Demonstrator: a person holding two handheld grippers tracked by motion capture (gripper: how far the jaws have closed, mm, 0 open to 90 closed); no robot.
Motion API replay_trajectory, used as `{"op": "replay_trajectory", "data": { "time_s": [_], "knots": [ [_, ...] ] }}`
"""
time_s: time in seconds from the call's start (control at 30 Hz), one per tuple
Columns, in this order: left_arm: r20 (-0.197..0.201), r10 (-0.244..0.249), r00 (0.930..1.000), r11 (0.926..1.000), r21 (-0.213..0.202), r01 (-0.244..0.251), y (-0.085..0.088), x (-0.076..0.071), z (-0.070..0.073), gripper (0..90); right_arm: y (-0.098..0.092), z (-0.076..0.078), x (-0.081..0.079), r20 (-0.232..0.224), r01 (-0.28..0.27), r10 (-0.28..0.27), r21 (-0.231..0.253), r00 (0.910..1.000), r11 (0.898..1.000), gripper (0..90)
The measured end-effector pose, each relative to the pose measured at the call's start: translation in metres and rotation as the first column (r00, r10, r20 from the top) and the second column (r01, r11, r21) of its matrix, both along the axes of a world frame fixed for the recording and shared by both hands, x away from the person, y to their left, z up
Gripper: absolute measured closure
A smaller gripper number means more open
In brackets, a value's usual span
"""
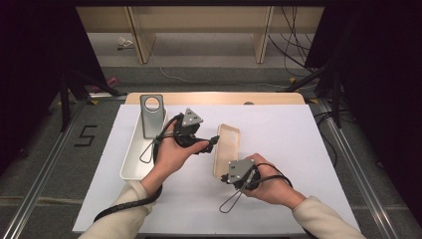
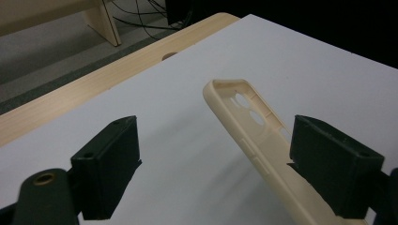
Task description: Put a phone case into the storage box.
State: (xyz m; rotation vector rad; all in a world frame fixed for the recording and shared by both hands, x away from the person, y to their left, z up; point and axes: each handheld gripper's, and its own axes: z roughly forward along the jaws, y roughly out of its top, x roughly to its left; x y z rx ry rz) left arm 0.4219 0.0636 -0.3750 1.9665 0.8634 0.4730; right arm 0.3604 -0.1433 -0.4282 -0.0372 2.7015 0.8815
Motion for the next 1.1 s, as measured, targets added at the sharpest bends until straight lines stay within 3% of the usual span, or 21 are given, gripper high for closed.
{"op": "replay_trajectory", "data": {
  "time_s": [0.23,0.57,0.73,1.03,1.1],
  "knots": [
    [-0.037,0.013,0.9992,0.9999,0.006,-0.012,-0.009,0.007,-0.002,19.7,0.002,0.000,-0.001,0.013,0.000,0.000,0.005,0.9999,1.000,88.3],
    [-0.073,0.024,0.9970,0.9997,0.009,-0.024,-0.025,0.017,-0.003,32.9,0.004,0.000,0.000,0.031,-0.010,0.009,0.011,0.9995,1.000,88.3],
    [-0.104,0.038,0.9939,0.9991,0.023,-0.035,-0.030,0.020,-0.005,37.3,0.004,0.001,-0.001,0.009,0.004,-0.004,0.012,1.0000,1.000,88.3],
    [-0.142,0.050,0.9887,0.9988,0.002,-0.050,-0.031,0.023,-0.007,50.7,0.005,0.001,-0.001,0.039,-0.010,0.009,0.009,0.9992,1.000,88.3],
    [-0.147,0.049,0.9880,0.9988,-0.003,-0.050,-0.032,0.023,-0.007,54.3,0.005,0.001,-0.002,0.027,-0.012,0.012,0.005,0.9996,1.000,88.3]
  ]
}}
